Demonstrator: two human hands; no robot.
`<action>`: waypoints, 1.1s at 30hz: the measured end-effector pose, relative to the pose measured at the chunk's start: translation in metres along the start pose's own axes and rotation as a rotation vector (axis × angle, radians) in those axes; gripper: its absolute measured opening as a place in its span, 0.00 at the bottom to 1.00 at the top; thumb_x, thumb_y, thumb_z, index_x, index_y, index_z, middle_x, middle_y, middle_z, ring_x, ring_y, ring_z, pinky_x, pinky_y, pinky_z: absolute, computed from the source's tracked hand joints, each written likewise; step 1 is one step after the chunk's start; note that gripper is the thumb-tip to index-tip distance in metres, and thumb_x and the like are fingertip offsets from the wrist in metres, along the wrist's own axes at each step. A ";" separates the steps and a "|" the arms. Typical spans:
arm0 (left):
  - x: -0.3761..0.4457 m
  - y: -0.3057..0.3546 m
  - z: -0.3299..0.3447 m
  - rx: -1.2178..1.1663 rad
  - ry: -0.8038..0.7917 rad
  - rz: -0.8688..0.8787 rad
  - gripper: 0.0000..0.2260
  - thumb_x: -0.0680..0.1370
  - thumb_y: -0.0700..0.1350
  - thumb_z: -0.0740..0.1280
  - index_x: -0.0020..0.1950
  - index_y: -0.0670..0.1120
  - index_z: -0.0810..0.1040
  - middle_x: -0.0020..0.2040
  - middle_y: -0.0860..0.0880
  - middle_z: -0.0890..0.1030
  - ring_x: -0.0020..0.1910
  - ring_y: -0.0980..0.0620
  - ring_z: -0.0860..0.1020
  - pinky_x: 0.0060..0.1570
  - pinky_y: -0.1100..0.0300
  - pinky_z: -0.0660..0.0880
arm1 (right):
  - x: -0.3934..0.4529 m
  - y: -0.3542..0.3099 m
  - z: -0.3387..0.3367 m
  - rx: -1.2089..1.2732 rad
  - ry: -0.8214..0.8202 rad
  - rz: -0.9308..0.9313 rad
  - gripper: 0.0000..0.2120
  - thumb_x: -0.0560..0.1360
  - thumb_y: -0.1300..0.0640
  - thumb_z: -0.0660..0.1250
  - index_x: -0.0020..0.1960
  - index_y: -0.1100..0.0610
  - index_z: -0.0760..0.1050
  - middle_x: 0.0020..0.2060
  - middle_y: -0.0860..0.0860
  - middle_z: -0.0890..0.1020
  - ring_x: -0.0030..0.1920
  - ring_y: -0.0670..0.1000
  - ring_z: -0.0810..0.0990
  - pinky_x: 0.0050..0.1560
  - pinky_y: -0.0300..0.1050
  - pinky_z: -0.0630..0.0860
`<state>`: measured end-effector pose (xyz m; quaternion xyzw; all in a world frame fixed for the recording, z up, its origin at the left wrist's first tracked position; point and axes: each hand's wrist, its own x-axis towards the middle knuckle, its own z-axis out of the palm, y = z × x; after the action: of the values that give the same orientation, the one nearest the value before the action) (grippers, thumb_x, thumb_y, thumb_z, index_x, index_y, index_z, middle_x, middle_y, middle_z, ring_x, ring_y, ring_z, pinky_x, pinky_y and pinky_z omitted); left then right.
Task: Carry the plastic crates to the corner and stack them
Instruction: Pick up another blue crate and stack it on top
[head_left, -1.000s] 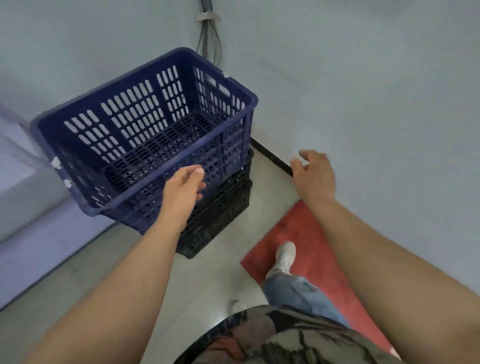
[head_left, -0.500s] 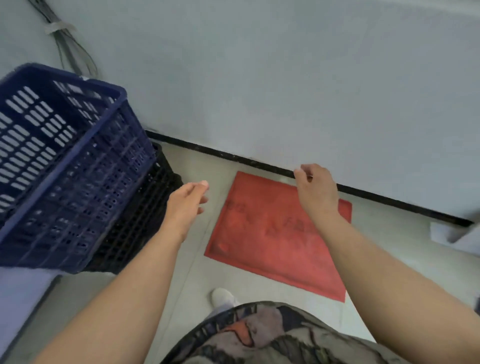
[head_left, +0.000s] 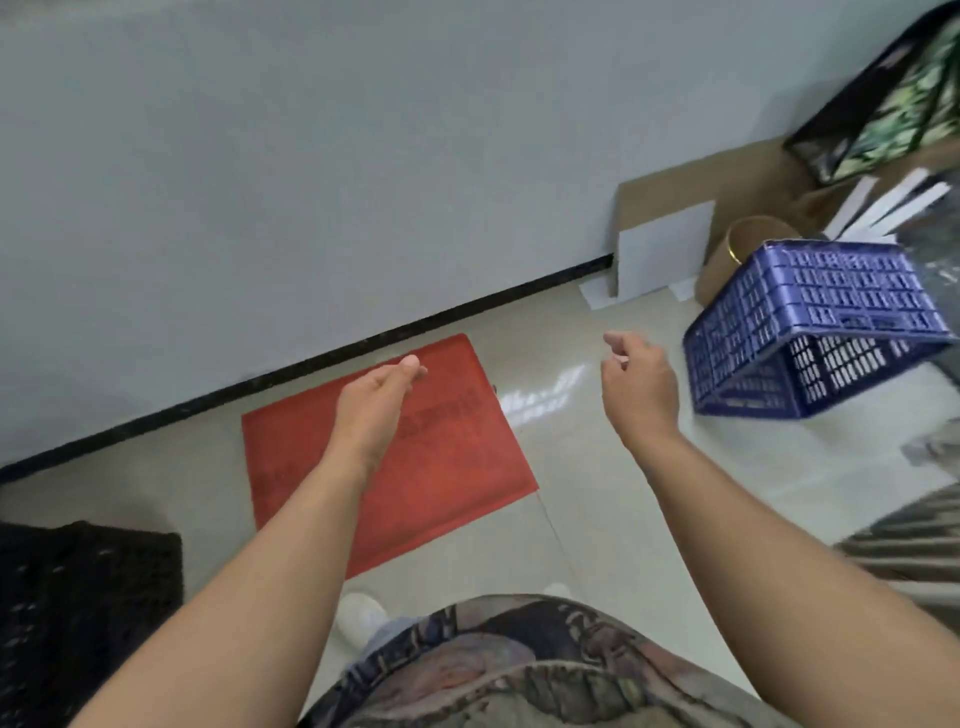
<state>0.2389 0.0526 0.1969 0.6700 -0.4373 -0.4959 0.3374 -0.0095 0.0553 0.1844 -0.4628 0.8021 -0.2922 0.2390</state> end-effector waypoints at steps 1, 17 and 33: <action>-0.001 0.006 0.022 0.017 -0.040 0.008 0.12 0.77 0.56 0.63 0.44 0.52 0.83 0.53 0.54 0.82 0.56 0.57 0.77 0.61 0.55 0.71 | 0.005 0.016 -0.016 0.006 0.024 0.026 0.18 0.79 0.61 0.56 0.66 0.54 0.73 0.62 0.55 0.75 0.51 0.51 0.75 0.49 0.45 0.71; 0.026 0.084 0.248 0.112 -0.399 0.094 0.14 0.78 0.53 0.63 0.61 0.51 0.76 0.58 0.49 0.79 0.56 0.53 0.78 0.53 0.58 0.75 | 0.077 0.164 -0.152 0.128 0.325 0.375 0.17 0.80 0.51 0.55 0.64 0.55 0.73 0.58 0.55 0.76 0.53 0.55 0.74 0.48 0.45 0.65; 0.145 0.183 0.438 0.145 -0.543 0.080 0.26 0.79 0.55 0.60 0.76 0.55 0.58 0.73 0.50 0.68 0.69 0.50 0.69 0.68 0.48 0.66 | 0.261 0.216 -0.217 0.030 0.373 0.491 0.17 0.79 0.54 0.56 0.64 0.55 0.74 0.59 0.55 0.77 0.57 0.57 0.76 0.53 0.49 0.71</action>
<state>-0.2095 -0.1604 0.1824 0.5170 -0.5722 -0.6110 0.1785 -0.4010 -0.0341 0.1610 -0.1899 0.9155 -0.3174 0.1580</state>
